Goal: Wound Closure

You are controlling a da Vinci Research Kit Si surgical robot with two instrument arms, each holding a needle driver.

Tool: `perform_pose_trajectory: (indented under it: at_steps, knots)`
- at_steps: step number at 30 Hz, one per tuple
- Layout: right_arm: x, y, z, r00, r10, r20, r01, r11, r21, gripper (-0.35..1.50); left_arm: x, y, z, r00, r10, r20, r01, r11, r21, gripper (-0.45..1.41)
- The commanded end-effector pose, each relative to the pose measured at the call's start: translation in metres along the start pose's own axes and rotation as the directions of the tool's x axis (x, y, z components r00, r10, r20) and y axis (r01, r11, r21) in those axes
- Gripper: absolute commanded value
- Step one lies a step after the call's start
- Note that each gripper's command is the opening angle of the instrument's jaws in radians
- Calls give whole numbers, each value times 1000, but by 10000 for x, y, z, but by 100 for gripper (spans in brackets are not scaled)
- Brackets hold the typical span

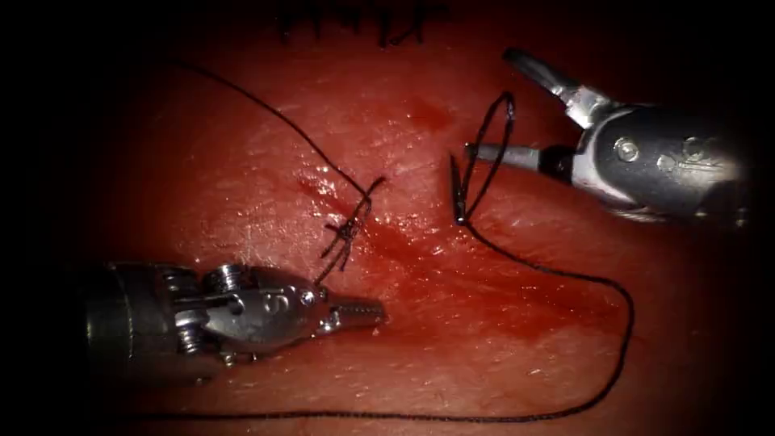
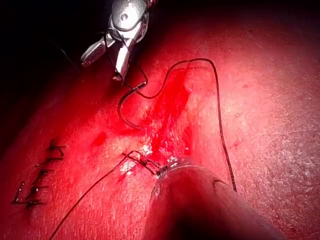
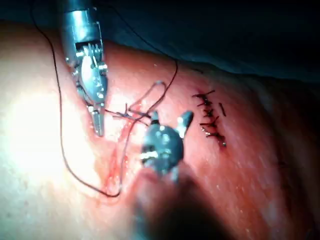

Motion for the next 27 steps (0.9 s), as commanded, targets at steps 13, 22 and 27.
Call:
perform_pose_trajectory:
  at_steps: [13,22,27]
  knots:
    - [-14,-27,19,984,-93,-152,116,981,155,138,0,1,8,1000,0,0,0,1000,-1,-13]
    - [-39,-33,38,983,-124,-134,148,973,179,136,-1,2,8,1000,0,0,0,1000,0,-13]
    - [-50,-18,17,984,-135,-114,151,977,148,130,-1,2,9,1000,1,0,-1,1000,0,-13]
